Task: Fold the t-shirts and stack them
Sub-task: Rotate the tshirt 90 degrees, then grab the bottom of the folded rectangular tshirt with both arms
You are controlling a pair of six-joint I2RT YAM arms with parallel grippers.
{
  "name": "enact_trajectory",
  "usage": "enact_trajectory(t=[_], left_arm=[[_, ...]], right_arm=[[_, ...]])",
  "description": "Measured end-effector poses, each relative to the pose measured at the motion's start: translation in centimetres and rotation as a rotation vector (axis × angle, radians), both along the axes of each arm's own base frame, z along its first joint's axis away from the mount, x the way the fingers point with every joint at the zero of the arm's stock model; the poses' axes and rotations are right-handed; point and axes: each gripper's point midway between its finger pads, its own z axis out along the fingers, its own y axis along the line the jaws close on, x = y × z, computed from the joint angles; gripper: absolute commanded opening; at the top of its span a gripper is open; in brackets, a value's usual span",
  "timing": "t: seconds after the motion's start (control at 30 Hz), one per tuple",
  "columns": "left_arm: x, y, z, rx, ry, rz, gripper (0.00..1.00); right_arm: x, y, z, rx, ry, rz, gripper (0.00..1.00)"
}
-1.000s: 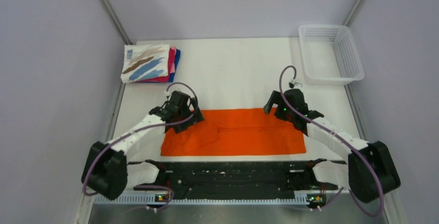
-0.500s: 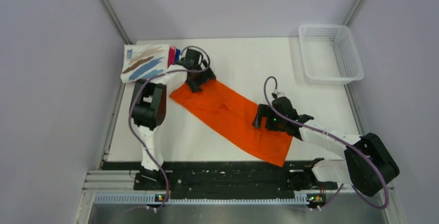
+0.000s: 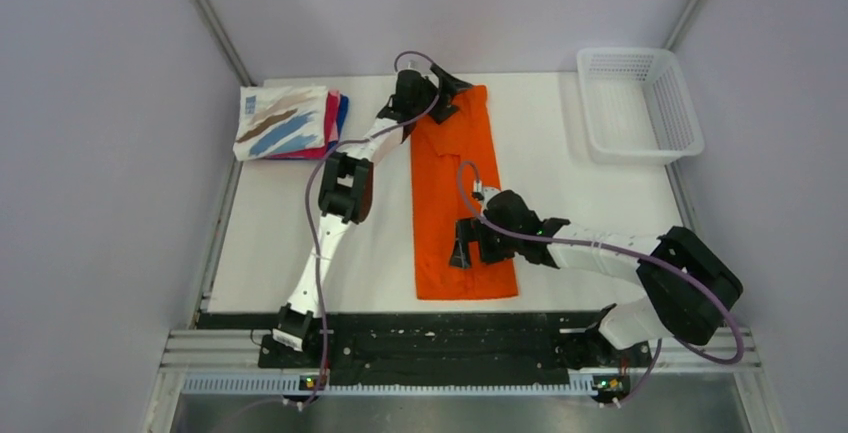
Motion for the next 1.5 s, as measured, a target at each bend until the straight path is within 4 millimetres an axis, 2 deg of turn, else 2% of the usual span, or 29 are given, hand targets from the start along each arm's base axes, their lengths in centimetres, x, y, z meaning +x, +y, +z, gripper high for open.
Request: enact_trajectory(t=[0.17, 0.3, 0.43, 0.5, 0.53, 0.6, 0.67, 0.77, 0.8, 0.83, 0.9, 0.93, 0.97, 1.07, 1.1, 1.17, 1.23, 1.27, 1.33, 1.5], left_arm=[[0.8, 0.1, 0.7, -0.033, -0.037, 0.029, 0.99], [0.7, 0.1, 0.9, -0.023, -0.048, 0.017, 0.99], [-2.0, -0.1, 1.6, 0.038, -0.028, -0.055, 0.99], [-4.4, -0.2, 3.2, 0.082, -0.024, -0.103, 0.99], [-5.9, -0.3, 4.4, 0.110, -0.027, -0.125, 0.99], [-10.3, -0.2, 7.5, 0.181, -0.038, -0.176, 0.99], [-16.1, 0.0, 11.4, 0.262, -0.072, -0.214, 0.99], [-25.7, 0.5, 16.8, 0.356, -0.185, -0.249, 0.97], [-29.2, 0.8, 17.9, 0.370, -0.221, -0.268, 0.95], [-33.2, 1.2, 18.1, 0.377, -0.244, -0.300, 0.93], [-38.3, 2.8, 16.2, 0.396, -0.231, -0.347, 0.88], [-40.5, 4.4, 13.6, 0.428, -0.186, -0.357, 0.86], [-41.9, 5.7, 10.9, 0.462, -0.131, -0.365, 0.83], [-46.4, 9.2, 1.7, 0.597, 0.087, -0.407, 0.65], [-48.6, 10.5, -1.2, 0.647, 0.172, -0.436, 0.59], [-51.9, 12.3, -4.4, 0.706, 0.284, -0.480, 0.47], [-53.5, 12.8, -5.6, 0.719, 0.329, -0.504, 0.43], [-53.8, 12.7, -5.6, 0.710, 0.338, -0.503, 0.42], [-53.8, 12.2, -5.5, 0.688, 0.338, -0.504, 0.40], [-53.4, 11.1, -5.7, 0.657, 0.339, -0.493, 0.36]], right_arm=[[0.7, 0.5, 0.4, 0.005, -0.021, 0.001, 0.99], [2.2, 0.6, 2.3, 0.003, -0.087, -0.034, 0.99], [3.2, -0.3, 5.3, 0.029, -0.170, -0.107, 0.99], [3.4, -1.1, 6.7, 0.037, -0.198, -0.161, 0.99], [3.5, -1.6, 7.2, 0.037, -0.204, -0.189, 0.99], [3.2, -2.8, 7.8, 0.032, -0.203, -0.243, 0.99], [2.7, -4.1, 7.8, 0.025, -0.186, -0.294, 0.98], [0.9, -6.1, 6.4, 0.005, -0.135, -0.344, 0.97], [0.1, -6.9, 5.7, -0.006, -0.109, -0.358, 0.95], [-0.6, -7.4, 5.1, -0.014, -0.089, -0.367, 0.94], [-2.0, -8.5, 3.9, -0.030, -0.043, -0.378, 0.90], [-2.6, -8.8, 3.5, -0.036, -0.025, -0.381, 0.88], [-3.3, -9.2, 3.0, -0.044, 0.000, -0.382, 0.86], [-4.5, -9.8, 2.0, -0.060, 0.049, -0.387, 0.77], [-4.8, -10.0, 1.8, -0.062, 0.061, -0.389, 0.73], [-5.3, -10.1, 1.3, -0.060, 0.082, -0.392, 0.65], [-5.9, -10.2, 0.6, -0.059, 0.108, -0.391, 0.60], [-6.2, -10.2, 0.1, -0.061, 0.124, -0.389, 0.58], [-6.7, -10.3, -0.5, -0.063, 0.148, -0.387, 0.53], [-7.1, -10.2, -1.4, -0.057, 0.170, -0.389, 0.49]])
